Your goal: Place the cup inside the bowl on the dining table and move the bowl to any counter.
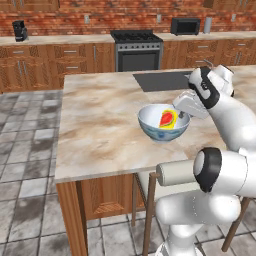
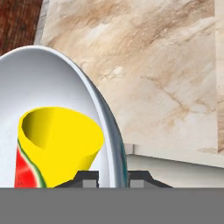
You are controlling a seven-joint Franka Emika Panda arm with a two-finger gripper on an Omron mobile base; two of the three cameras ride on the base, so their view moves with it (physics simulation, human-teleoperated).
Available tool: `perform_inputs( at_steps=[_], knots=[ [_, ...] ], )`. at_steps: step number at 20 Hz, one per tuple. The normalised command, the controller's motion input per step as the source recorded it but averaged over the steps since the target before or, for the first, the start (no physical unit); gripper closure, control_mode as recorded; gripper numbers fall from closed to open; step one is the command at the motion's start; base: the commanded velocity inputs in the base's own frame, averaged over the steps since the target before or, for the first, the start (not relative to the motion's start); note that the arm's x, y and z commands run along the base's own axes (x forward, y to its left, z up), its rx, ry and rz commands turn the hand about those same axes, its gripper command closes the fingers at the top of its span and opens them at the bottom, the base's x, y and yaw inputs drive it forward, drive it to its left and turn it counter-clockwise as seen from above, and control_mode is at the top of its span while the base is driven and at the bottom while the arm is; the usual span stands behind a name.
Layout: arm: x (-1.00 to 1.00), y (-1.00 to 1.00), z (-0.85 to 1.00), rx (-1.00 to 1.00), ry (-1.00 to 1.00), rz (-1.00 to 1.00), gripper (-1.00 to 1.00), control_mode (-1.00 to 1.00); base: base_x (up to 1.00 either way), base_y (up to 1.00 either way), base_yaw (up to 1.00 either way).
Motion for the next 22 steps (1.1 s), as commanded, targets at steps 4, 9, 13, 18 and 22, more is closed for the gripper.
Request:
perform_inputs(
  at_steps=[4, 9, 13, 18, 22],
  knots=[
    [-0.57, 0.0, 0.16, 0.0, -0.02, 0.0, 1.0, -1.0, 0.0, 0.0, 0.0],
    [0.0, 0.0, 0.0, 0.0, 0.0, 0.0, 1.0, -1.0, 0.0, 0.0, 0.0],
    [0.0, 0.0, 0.0, 0.0, 0.0, 0.0, 1.0, -1.0, 0.0, 0.0, 0.0],
    [0.0, 0.0, 0.0, 0.0, 0.0, 0.0, 1.0, -1.0, 0.0, 0.0, 0.0],
    [0.0, 0.0, 0.0, 0.0, 0.0, 0.0, 1.0, 1.0, 0.0, 0.0, 0.0]
  ],
)
